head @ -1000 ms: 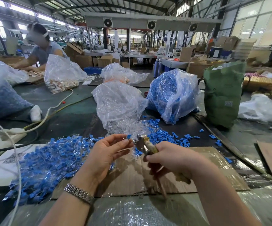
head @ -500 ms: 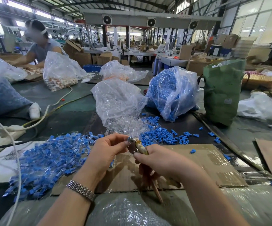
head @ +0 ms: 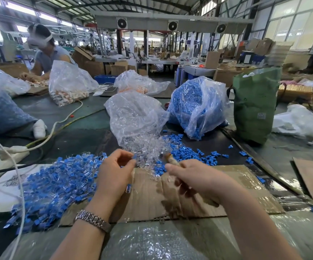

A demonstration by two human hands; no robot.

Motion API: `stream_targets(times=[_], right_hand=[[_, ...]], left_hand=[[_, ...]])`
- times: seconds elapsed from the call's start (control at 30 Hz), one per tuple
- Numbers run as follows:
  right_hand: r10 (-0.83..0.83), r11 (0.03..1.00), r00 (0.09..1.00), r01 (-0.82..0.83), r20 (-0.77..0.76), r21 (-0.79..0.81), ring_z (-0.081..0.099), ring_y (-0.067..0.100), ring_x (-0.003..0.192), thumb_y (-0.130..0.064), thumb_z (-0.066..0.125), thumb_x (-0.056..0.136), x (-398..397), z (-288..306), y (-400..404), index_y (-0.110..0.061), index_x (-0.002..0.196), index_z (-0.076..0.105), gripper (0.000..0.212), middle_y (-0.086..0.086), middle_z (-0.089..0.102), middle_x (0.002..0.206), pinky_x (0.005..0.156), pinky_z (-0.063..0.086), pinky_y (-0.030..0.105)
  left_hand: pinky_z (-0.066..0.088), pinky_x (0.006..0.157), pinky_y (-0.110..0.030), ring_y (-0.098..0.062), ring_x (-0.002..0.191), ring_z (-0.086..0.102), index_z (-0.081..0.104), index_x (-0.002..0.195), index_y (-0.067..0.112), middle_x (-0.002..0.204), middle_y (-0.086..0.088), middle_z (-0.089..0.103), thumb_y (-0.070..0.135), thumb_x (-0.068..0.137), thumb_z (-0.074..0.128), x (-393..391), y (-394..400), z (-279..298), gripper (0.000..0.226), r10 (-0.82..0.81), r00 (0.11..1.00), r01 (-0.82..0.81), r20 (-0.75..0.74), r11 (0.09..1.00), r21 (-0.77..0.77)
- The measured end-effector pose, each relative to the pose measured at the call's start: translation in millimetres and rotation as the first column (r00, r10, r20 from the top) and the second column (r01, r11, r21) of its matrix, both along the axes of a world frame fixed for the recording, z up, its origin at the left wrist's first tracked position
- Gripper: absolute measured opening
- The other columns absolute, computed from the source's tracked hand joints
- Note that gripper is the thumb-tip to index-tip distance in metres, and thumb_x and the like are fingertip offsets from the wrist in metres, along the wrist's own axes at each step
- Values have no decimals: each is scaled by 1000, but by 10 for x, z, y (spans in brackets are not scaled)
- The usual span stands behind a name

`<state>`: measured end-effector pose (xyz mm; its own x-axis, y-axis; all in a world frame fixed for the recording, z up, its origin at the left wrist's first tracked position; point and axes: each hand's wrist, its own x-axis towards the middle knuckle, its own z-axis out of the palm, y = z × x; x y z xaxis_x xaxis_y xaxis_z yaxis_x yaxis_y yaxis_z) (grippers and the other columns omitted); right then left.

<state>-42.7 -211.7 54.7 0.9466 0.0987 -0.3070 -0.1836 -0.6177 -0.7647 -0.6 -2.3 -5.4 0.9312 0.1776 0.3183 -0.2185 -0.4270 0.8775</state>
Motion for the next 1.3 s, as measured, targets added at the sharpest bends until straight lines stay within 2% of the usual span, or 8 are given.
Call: stream_targets(times=[0.13, 0.23, 0.33, 0.47, 0.57, 1.0, 1.17, 1.3], right_hand=[[-184, 856, 969, 241, 166, -458, 59, 20, 77, -45, 56, 97, 169, -139, -231, -17, 93, 59, 29, 3, 55, 92, 69, 49, 32], [-234, 737, 962, 271, 143, -620, 59, 28, 99, -44, 52, 99, 199, -313, -294, -17, 118, 58, 34, 9, 44, 117, 97, 48, 45], [-230, 654, 953, 302, 198, -694, 47, 30, 121, -53, 54, 96, 203, -436, -286, -15, 128, 52, 50, 11, 43, 133, 102, 43, 49], [21, 668, 876, 346, 482, -658, 40, 22, 125, -31, 59, 97, 292, -438, -125, -26, 128, 55, 32, 0, 46, 130, 103, 36, 47], [236, 707, 852, 180, 468, -684, 41, 20, 123, -18, 54, 97, 417, -437, 65, -33, 123, 60, 30, -6, 52, 124, 97, 29, 44], [164, 788, 857, 185, 489, -588, 47, 18, 114, -36, 55, 100, 497, -623, 171, -33, 108, 66, 13, -6, 58, 113, 97, 28, 44], [184, 779, 820, 215, 542, -589, 50, 19, 105, -37, 49, 102, 482, -651, 186, -29, 102, 63, 16, -6, 59, 105, 95, 31, 43], [135, 811, 804, 246, 579, -531, 54, 18, 101, -35, 48, 101, 480, -667, 152, -29, 100, 58, 12, -8, 60, 102, 94, 33, 41]], left_hand=[[45, 92, -39, -16, 103, 49, 64, 108, 24, 106, 5, 51, 12, 89, 66, 45, 39, -77, 23, 240, 965, -261, 103, 864, 431], [39, 94, -33, -5, 98, 39, 65, 110, 29, 101, 13, 46, 12, 89, 64, 13, -74, -102, 27, 8, 986, -94, 167, 852, 515], [44, 98, -29, 1, 103, 40, 64, 118, 39, 104, 20, 46, 25, 97, 58, -20, -194, -146, 26, -232, 969, 126, 90, 772, 623], [34, 101, -25, 1, 108, 35, 61, 128, 44, 114, 22, 48, 35, 99, 54, -6, -242, -178, 31, -303, 949, 165, 83, 706, 689], [31, 101, -25, -2, 114, 39, 60, 132, 42, 123, 19, 51, 39, 100, 54, 0, -240, -174, 33, -315, 947, 165, 63, 647, 744], [50, 79, -13, 8, 88, 56, 65, 112, 38, 99, 22, 59, 35, 96, 65, -41, -130, -121, 16, -262, 965, 204, 11, 776, 597], [63, 76, -33, 0, 83, 72, 70, 107, 35, 93, 16, 72, 24, 90, 75, -45, -113, -48, 21, -219, 975, 222, -42, 941, 254], [63, 74, -30, -3, 81, 74, 68, 106, 36, 95, 9, 73, 14, 87, 78, -42, -104, -21, 31, -261, 959, 271, -111, 958, 89]])
